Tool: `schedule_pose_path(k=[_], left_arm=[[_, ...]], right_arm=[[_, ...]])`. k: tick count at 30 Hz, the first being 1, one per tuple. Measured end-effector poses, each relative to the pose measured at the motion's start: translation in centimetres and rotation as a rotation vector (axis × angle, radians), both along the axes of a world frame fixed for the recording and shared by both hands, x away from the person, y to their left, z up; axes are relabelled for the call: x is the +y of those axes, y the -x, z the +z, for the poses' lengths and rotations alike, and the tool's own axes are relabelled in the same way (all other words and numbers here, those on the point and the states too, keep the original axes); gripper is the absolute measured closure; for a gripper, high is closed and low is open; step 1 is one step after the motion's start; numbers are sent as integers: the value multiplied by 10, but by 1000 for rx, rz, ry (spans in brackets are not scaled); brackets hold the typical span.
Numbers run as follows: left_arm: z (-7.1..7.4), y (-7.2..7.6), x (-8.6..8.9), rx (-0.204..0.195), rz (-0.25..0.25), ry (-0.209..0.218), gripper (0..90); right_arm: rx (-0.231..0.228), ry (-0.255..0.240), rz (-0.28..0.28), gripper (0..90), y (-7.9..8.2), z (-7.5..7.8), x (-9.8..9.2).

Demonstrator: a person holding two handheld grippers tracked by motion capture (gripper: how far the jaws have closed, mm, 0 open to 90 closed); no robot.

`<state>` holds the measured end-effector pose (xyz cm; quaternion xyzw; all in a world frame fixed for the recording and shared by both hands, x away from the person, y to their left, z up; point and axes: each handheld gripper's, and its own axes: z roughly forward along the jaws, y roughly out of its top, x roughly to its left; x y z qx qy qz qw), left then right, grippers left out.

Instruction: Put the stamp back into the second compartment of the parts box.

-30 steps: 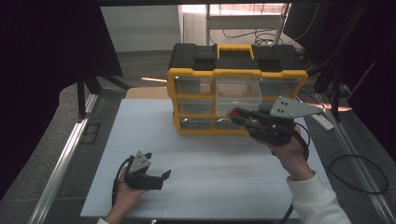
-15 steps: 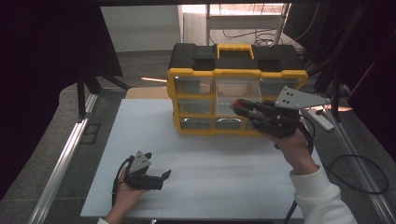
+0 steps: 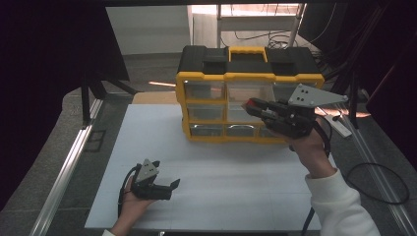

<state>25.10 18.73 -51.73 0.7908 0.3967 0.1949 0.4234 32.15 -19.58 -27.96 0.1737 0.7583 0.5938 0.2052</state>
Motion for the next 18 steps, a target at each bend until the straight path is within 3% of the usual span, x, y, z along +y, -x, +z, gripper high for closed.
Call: schedule_pose_path(k=[18], left_arm=[[0,0,0,-2,1,-1,25]], right_arm=[[-5,-12,-45,751,-13,8,-5]])
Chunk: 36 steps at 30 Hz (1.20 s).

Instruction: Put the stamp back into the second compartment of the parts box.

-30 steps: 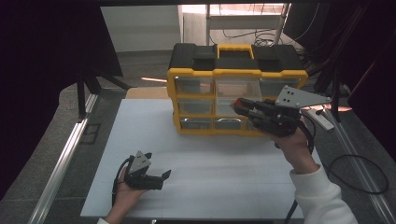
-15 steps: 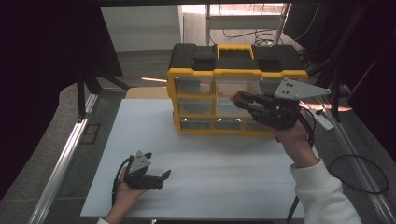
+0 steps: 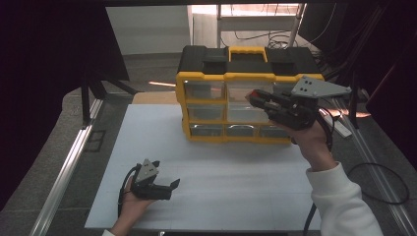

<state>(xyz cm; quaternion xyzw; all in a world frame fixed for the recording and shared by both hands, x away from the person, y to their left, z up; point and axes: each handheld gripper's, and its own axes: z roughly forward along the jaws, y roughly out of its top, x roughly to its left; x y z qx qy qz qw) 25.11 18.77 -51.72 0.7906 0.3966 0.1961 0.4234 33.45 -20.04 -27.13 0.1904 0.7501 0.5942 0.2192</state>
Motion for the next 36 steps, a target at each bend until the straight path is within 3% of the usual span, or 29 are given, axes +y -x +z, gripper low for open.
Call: schedule_pose_path(k=[15,26,36], left_arm=[[0,0,0,2,-1,0,25],[-1,-1,0,3,-2,0,25],[-1,-1,0,2,-2,2,25]], right_arm=[[11,25,-37,751,-19,3,-1],[42,55,-98,750,-40,0,-5],[53,71,-114,750,-47,-2,-3]])
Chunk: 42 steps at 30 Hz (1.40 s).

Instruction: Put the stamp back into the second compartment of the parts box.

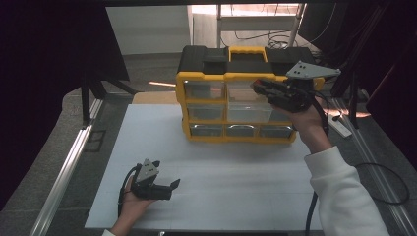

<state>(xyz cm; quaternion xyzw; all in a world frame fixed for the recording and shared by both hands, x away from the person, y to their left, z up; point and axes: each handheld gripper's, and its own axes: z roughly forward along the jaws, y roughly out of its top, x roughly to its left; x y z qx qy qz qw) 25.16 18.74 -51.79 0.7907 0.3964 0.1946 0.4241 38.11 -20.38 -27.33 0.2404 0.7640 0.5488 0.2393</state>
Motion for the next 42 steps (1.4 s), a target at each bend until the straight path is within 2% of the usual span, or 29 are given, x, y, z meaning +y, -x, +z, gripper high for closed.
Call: schedule_pose_path(k=[12,13,14,15,16,17,24,42], left_arm=[[0,0,0,0,0,-2,25],[0,0,0,0,0,-1,25],[0,0,0,0,0,-1,25],[0,0,0,-1,0,-1,25],[0,0,0,0,0,-2,25],[0,0,0,0,0,0,25],[0,0,0,1,0,0,25],[1,0,1,-11,-4,6,25]], right_arm=[[12,9,-4,746,-5,-3,2],[8,11,-11,704,-5,-4,2],[-8,9,-22,621,-4,-4,3],[-8,9,-22,621,-4,-4,3],[-26,7,-36,534,-3,-3,3],[-28,-16,-42,467,-2,-2,2],[-26,-45,-16,359,2,-3,-1],[-46,-84,31,337,22,-8,-6]])
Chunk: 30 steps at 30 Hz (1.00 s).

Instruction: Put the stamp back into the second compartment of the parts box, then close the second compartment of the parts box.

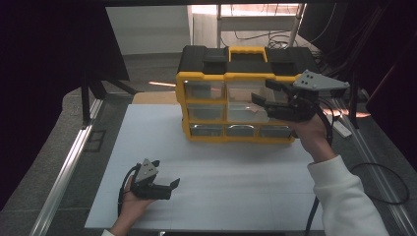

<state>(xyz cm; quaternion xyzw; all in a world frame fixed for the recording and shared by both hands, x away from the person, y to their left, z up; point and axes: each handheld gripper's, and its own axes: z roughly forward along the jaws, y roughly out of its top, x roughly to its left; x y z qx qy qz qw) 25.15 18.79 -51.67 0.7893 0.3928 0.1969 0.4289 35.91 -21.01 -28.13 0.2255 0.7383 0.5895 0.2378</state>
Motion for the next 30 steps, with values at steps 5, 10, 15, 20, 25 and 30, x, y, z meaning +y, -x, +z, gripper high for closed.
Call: schedule_pose_path(k=[5,10,15,20,25,30], left_arm=[[0,0,-2,1,-4,-5,25],[1,0,-1,1,-1,-5,25],[0,-1,-2,3,-2,-9,24],[1,2,-2,2,0,-6,24],[1,3,-1,-1,6,-4,25],[0,3,-3,3,4,-14,24]], right_arm=[[-10,-20,17,338,8,-2,-3],[-11,-21,25,340,13,-4,-5],[-14,-26,42,340,22,-7,-7],[-19,-36,50,347,30,-8,-7],[-17,-36,81,348,39,-9,-8],[-6,-33,94,348,44,-12,-8]])
